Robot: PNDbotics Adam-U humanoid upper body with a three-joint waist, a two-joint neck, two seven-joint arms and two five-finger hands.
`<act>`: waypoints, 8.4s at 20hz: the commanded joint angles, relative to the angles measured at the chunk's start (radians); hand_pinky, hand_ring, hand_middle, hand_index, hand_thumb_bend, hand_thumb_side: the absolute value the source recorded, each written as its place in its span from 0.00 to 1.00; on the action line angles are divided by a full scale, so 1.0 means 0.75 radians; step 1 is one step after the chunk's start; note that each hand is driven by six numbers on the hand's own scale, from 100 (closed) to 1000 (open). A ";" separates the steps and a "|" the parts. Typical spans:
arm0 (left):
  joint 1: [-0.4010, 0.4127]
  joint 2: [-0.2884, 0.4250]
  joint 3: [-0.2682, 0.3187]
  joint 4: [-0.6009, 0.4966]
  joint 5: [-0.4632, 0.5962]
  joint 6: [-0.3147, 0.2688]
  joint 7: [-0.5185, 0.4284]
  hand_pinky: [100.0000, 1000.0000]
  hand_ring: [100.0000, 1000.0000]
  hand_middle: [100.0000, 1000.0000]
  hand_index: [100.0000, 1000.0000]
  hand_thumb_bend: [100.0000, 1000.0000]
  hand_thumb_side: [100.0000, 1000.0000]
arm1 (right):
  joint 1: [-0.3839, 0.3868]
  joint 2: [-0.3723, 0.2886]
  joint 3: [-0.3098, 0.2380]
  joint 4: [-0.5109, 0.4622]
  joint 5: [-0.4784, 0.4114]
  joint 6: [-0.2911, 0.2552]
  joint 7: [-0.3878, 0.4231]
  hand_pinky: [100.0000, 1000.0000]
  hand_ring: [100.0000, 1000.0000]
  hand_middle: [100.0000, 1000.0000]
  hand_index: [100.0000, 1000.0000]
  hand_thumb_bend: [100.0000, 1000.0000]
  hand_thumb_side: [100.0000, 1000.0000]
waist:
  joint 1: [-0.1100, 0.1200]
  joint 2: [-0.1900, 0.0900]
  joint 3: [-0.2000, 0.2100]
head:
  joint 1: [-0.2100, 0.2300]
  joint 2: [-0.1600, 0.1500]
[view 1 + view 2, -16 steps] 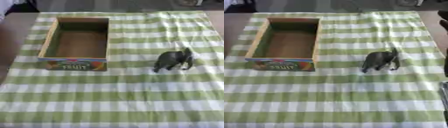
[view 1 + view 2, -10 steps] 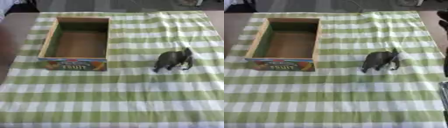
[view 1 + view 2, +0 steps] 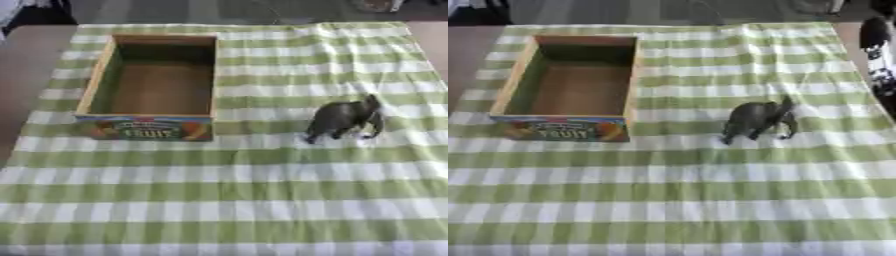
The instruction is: Pick up objects on the table and place them in the box.
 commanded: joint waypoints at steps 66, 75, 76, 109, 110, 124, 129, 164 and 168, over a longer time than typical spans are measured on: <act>-0.005 0.027 -0.038 -0.030 0.017 0.017 -0.073 0.22 0.29 0.61 0.40 0.00 0.70 | -0.487 -0.386 0.606 0.415 0.447 0.344 1.005 0.93 0.96 0.83 0.97 0.47 0.48 | -0.015 0.002 0.087 | -0.081 -0.024; -0.006 0.023 -0.037 -0.030 0.016 0.018 -0.072 0.22 0.29 0.61 0.40 0.00 0.71 | -0.510 -0.356 0.634 0.503 0.460 0.293 1.024 0.93 0.95 0.80 0.93 0.45 0.47 | -0.015 0.008 0.091 | -0.079 -0.022; -0.006 0.022 -0.037 -0.030 0.016 0.018 -0.071 0.22 0.29 0.61 0.40 0.00 0.71 | -0.512 -0.354 0.636 0.507 0.460 0.289 1.028 0.93 0.95 0.80 0.93 0.45 0.47 | -0.015 0.009 0.091 | -0.079 -0.022; -0.006 0.021 -0.037 -0.030 0.016 0.019 -0.073 0.23 0.29 0.61 0.39 0.00 0.71 | -0.538 -0.312 0.656 0.581 0.399 0.311 1.011 0.88 0.87 0.60 0.69 0.00 0.25 | -0.013 0.014 0.090 | -0.071 -0.021; -0.006 0.021 -0.038 -0.030 0.016 0.019 -0.073 0.23 0.29 0.61 0.39 0.00 0.71 | -0.539 -0.312 0.655 0.579 0.398 0.314 1.008 0.88 0.87 0.59 0.67 0.00 0.24 | -0.014 0.014 0.090 | -0.071 -0.021; -0.010 0.026 -0.038 -0.030 0.017 0.020 -0.072 0.23 0.29 0.61 0.39 0.00 0.71 | -0.562 -0.333 0.619 0.502 0.360 0.352 0.985 0.88 0.86 0.56 0.65 0.00 0.26 | -0.020 0.008 0.093 | -0.069 -0.028; -0.009 0.030 -0.039 -0.030 0.017 0.021 -0.073 0.23 0.29 0.61 0.39 0.00 0.71 | -0.619 -0.347 0.600 0.454 0.336 0.362 0.981 0.88 0.86 0.56 0.65 0.00 0.26 | -0.025 0.004 0.093 | -0.072 -0.028; -0.055 0.015 -0.088 -0.030 0.064 0.025 -0.135 0.23 0.29 0.62 0.38 0.00 0.71 | -1.427 0.502 0.565 1.249 0.736 0.269 0.922 0.88 0.86 0.54 0.65 0.00 0.31 | -0.050 0.068 0.262 | -0.268 -0.105; -0.070 0.013 -0.096 -0.030 0.074 0.023 -0.144 0.23 0.29 0.62 0.38 0.00 0.71 | -1.414 0.558 0.541 1.329 0.816 0.263 0.867 0.88 0.86 0.53 0.65 0.00 0.32 | -0.058 0.081 0.302 | -0.308 -0.117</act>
